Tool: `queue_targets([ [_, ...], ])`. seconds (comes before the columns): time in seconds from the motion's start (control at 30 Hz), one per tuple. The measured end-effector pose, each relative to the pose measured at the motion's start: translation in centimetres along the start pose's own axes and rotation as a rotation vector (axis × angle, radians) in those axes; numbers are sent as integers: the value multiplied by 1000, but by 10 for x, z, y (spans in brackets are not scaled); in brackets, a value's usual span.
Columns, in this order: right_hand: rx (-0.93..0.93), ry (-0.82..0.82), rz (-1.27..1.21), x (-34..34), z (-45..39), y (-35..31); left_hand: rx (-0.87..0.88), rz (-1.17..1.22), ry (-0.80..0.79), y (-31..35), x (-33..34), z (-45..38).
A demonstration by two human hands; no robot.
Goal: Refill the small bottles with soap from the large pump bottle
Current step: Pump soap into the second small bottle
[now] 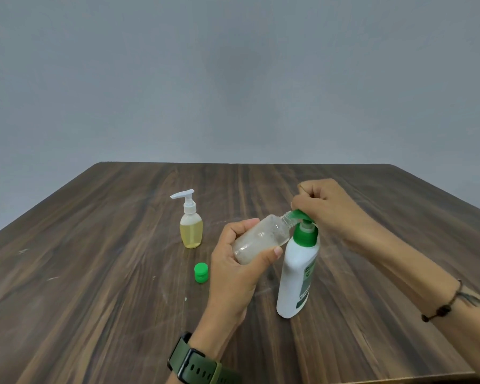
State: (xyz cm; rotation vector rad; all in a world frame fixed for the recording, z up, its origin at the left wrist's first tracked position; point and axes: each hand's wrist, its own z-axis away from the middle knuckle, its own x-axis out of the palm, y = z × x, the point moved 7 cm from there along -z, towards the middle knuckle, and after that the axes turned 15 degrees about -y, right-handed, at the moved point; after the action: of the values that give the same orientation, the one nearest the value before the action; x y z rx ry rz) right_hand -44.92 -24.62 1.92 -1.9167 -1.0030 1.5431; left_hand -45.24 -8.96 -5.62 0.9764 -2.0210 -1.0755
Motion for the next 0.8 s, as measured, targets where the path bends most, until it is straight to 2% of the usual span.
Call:
queue_targets([
  [0.07, -14, 31, -12, -2, 0, 1, 11, 7, 14, -1, -1, 0],
  [0.2, -25, -63, 4, 2, -2, -3, 37, 77, 49, -2, 2, 4],
  [0.27, -17, -51, -12, -1, -3, -4, 55, 114, 74, -4, 3, 4],
  [0.43, 27, -72, 159, -3, -6, -10, 68, 121, 113, -5, 1, 5],
  [0.8, 41, -66, 273, -4, -5, -15, 45, 135, 139, -9, 5, 11],
])
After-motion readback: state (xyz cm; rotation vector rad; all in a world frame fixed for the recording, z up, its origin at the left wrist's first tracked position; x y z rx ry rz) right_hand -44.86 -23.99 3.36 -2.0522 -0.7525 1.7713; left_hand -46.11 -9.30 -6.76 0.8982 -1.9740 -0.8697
